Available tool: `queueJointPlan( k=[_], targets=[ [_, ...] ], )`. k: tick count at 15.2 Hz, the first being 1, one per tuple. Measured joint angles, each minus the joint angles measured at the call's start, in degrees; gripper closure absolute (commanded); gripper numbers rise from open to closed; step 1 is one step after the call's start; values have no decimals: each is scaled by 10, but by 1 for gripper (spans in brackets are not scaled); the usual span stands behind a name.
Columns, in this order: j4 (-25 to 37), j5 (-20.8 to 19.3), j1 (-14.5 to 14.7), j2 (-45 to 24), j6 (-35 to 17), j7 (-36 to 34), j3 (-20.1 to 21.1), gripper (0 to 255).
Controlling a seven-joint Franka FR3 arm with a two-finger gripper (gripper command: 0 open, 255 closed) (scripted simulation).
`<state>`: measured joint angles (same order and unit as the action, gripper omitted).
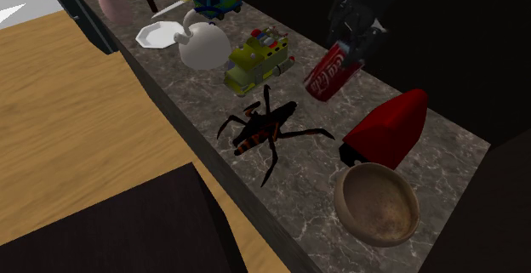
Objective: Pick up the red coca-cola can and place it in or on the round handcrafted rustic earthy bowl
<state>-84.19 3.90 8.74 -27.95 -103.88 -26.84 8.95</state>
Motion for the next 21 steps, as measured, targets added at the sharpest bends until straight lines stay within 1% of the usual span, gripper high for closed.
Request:
queueJointPlan(
  k=[2,4,8,11,12,21],
  targets=[
    [6,0,0,3,10,0,0,255],
    [-14,3,-11,23,10,12,-3,255],
    [-82,8,-44,77,1,56,-15,255],
    [-106,10,-64,102,5,86,-25,255],
    [-122,11,-72,116,3,98,-29,255],
    [-184,6,-141,184,20,207,-74,255]
  ],
)
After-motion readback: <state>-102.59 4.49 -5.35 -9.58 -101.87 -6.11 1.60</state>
